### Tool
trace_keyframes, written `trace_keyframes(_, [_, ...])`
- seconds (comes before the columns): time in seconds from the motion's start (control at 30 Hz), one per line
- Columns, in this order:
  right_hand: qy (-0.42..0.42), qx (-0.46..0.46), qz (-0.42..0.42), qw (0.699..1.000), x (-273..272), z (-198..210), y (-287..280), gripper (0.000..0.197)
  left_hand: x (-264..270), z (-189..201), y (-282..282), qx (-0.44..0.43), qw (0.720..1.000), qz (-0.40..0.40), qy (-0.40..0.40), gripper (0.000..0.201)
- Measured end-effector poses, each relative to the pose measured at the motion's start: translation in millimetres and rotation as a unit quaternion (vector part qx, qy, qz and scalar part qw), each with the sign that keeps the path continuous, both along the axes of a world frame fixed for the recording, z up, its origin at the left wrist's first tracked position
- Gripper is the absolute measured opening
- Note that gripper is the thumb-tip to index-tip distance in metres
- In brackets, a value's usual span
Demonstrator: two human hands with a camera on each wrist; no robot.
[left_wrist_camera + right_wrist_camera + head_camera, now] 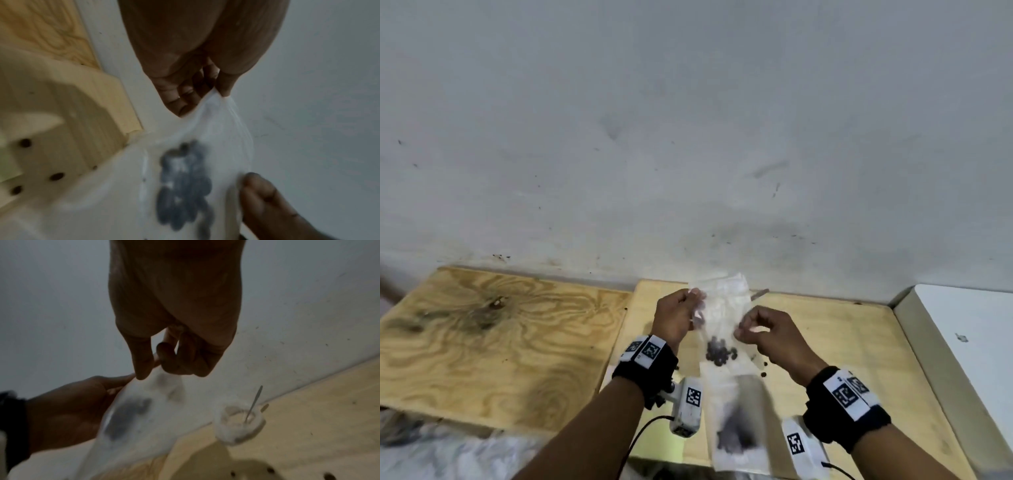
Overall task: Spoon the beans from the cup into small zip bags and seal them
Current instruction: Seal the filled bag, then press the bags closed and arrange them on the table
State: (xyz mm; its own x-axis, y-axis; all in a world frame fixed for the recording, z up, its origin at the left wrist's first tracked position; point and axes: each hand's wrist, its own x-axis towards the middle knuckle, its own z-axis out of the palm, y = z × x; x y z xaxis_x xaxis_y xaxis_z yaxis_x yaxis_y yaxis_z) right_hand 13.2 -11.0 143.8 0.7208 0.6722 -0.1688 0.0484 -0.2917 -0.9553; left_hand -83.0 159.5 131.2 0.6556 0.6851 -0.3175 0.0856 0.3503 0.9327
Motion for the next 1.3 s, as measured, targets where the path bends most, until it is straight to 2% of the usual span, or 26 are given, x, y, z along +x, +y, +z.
trace_keyframes(0.07, [0.037, -0.032, 0.026, 0.998, -18, -15, -6, 0.017, -19, -7, -6, -0.001, 1.0, -0.006, 0.02, 0.018])
trace_keyframes(0.13, [0.14, -0.04, -0.024, 0.989, -34, -32, -6, 0.025, -43, -11, -12, -0.026, 0.997, -0.055, 0.045, 0.016])
trace_keyframes(0.2, [0.236, -0.05, -0.056, 0.969, -49, -48, -5, 0.028, -66, -18, -17, -0.064, 0.992, -0.1, 0.052, 0.037])
trace_keyframes(0.27, [0.256, -0.081, -0.019, 0.963, -65, -60, -1, 0.029, -87, -32, -17, -0.069, 0.989, -0.112, 0.074, 0.052])
trace_keyframes(0.37, [0.225, -0.097, 0.021, 0.969, -86, -69, 9, 0.034, -117, -55, -5, -0.064, 0.987, -0.116, 0.094, 0.062])
trace_keyframes(0.47, [0.204, -0.104, 0.046, 0.972, -101, -81, 25, 0.038, -142, -70, 14, -0.051, 0.984, -0.148, 0.079, 0.073])
trace_keyframes(0.57, [0.165, -0.115, 0.09, 0.975, -120, -86, 44, 0.037, -160, -84, 33, -0.05, 0.982, -0.17, 0.062, 0.063])
trace_keyframes(0.73, [0.152, -0.106, 0.094, 0.978, -155, -107, 83, 0.041, -183, -107, 73, 0.032, 0.976, -0.188, 0.106, 0.034])
trace_keyframes(0.97, [0.133, -0.103, 0.091, 0.982, -184, -145, 120, 0.043, -204, -137, 125, -0.008, 0.983, -0.129, 0.131, 0.028])
trace_keyframes(1.07, [0.119, -0.129, 0.052, 0.983, -182, -161, 124, 0.032, -207, -140, 141, -0.036, 0.988, -0.074, 0.131, 0.026])
trace_keyframes(1.2, [0.003, -0.21, -0.052, 0.976, -172, -182, 126, 0.027, -207, -143, 163, -0.08, 0.991, -0.02, 0.109, 0.026])
trace_keyframes(1.3, [-0.041, -0.244, -0.086, 0.965, -168, -186, 135, 0.02, -203, -145, 176, -0.097, 0.99, -0.01, 0.1, 0.026])
